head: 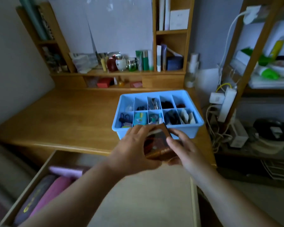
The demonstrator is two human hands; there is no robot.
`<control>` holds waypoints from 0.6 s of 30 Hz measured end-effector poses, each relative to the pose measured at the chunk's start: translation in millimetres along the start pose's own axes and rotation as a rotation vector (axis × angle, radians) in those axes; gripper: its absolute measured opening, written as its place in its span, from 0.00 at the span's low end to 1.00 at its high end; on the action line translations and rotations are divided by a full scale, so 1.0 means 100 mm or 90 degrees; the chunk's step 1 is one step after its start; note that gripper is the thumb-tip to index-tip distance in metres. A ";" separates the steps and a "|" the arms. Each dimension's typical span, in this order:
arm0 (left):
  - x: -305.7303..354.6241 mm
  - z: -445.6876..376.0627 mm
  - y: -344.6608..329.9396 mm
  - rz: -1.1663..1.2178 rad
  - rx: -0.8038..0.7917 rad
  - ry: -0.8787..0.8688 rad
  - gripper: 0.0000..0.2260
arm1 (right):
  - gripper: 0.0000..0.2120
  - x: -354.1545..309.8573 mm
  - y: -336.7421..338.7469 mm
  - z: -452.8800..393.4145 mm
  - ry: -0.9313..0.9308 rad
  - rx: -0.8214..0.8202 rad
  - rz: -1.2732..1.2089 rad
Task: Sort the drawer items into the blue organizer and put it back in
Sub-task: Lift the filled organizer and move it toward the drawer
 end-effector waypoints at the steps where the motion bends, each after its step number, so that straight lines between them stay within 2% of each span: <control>1: 0.07 0.21 -0.11 -0.005 -0.008 -0.002 0.43 | 0.16 0.10 -0.04 0.08 -0.031 -0.016 0.006; 3: 0.12 0.61 -0.39 0.008 -0.047 0.053 0.43 | 0.16 0.40 -0.11 0.25 -0.119 -0.052 0.066; 5: 0.04 0.95 -0.72 0.071 -0.127 0.171 0.42 | 0.16 0.78 -0.18 0.44 -0.221 -0.102 0.135; 8: -0.12 1.36 -1.21 0.245 -0.257 0.353 0.29 | 0.19 1.26 -0.25 0.63 -0.313 -0.168 0.227; 11: -0.21 1.61 -1.49 0.325 -0.329 0.466 0.17 | 0.20 1.50 -0.31 0.70 -0.335 -0.264 0.349; 15: -0.22 1.81 -1.67 0.363 -0.407 0.560 0.08 | 0.21 1.60 -0.42 0.72 -0.342 -0.378 0.489; 18: -0.15 1.87 -1.71 0.428 -0.432 0.597 0.06 | 0.22 1.62 -0.45 0.71 -0.323 -0.405 0.604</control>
Point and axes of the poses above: each hand's wrist, its own z-axis away from the middle knuckle, its own y-axis out of the back of the hand, x = y × z, the point moved 5 cm from there along -z, towards the middle knuckle, and after that the axes turned 4 degrees about -y, right-handed, at the moved point
